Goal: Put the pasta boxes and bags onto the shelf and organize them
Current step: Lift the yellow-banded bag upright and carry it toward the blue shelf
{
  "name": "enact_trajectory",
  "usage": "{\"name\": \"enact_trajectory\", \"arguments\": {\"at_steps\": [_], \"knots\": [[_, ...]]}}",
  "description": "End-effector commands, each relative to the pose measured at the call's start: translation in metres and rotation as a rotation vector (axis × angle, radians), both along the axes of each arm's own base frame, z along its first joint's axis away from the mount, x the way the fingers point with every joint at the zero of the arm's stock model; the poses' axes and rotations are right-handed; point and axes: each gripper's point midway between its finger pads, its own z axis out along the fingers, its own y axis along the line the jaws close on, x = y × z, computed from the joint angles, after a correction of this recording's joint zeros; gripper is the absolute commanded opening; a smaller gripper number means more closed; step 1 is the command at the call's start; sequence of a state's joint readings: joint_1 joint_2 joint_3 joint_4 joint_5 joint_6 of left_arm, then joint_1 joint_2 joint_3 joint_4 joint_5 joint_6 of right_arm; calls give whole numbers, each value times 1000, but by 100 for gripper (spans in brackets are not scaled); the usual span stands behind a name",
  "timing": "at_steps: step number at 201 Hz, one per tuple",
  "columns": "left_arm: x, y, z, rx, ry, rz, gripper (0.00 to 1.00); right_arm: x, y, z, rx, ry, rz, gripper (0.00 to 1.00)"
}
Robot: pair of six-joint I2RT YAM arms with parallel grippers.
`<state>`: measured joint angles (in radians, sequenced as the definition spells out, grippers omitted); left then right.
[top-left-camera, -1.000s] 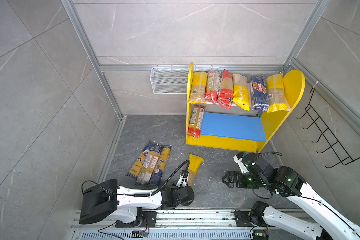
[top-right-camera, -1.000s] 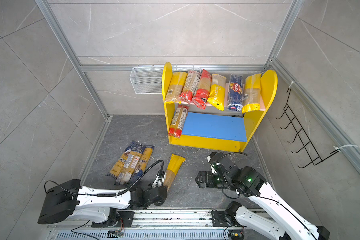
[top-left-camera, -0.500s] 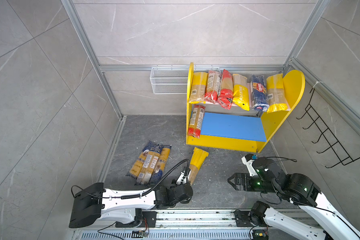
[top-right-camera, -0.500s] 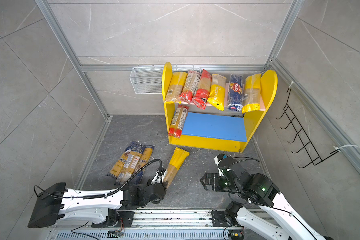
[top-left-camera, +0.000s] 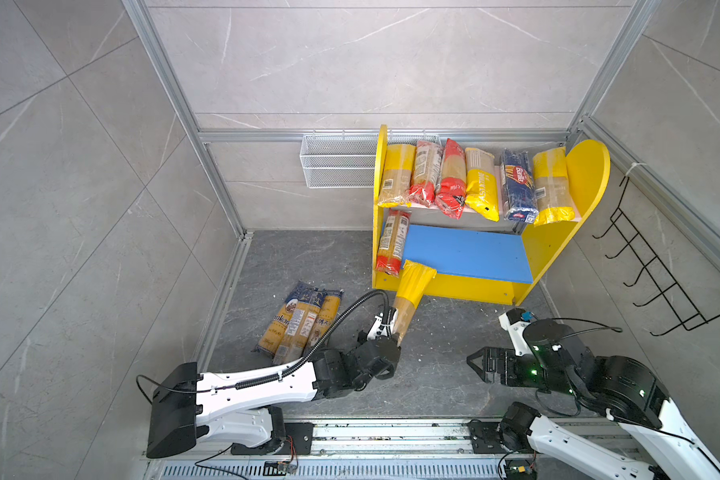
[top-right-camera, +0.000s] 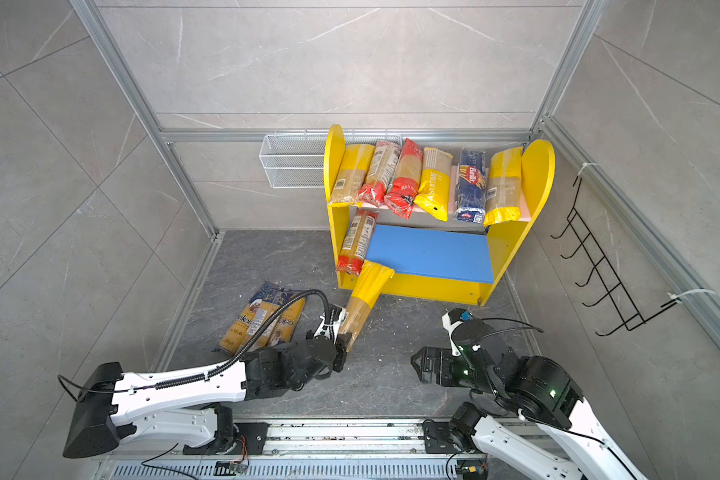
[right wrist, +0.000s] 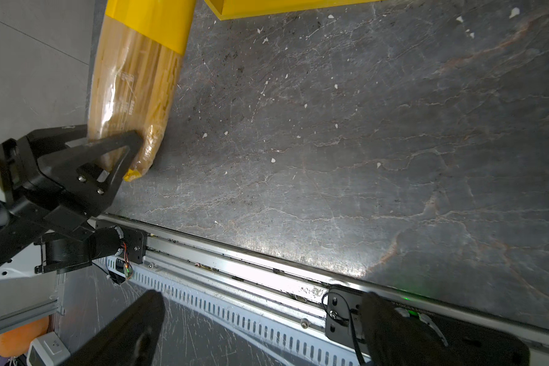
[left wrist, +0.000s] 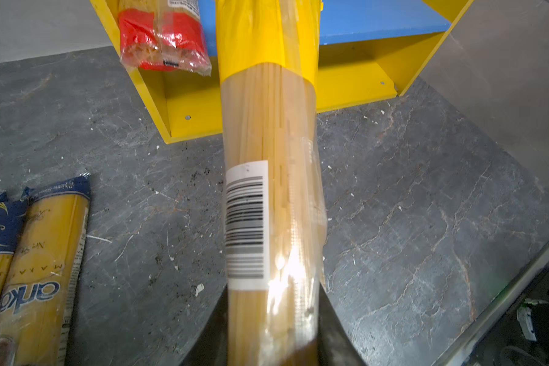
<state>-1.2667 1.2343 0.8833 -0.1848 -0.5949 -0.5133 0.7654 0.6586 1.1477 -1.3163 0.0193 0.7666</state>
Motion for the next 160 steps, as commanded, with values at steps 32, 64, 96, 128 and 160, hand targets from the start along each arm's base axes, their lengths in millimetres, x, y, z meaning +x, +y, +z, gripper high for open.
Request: {"name": "enact_trajectory", "arguments": {"at_steps": [32, 64, 96, 128, 160], "knots": [[62, -24, 86, -231, -142, 76, 0, -7, -23, 17, 3, -51, -69, 100], [102, -36, 98, -252, -161, 91, 0, -11, -35, 24, -3, -76, -98, 100], [141, -49, 106, -275, -167, 97, 0, -15, -49, 30, -19, -98, -129, 100], [177, -59, 109, -294, -164, 102, 0, -17, -53, 26, -18, -91, -146, 100], [204, -71, 112, -308, -160, 95, 0, -12, -48, 17, -26, -83, -147, 100]]}}
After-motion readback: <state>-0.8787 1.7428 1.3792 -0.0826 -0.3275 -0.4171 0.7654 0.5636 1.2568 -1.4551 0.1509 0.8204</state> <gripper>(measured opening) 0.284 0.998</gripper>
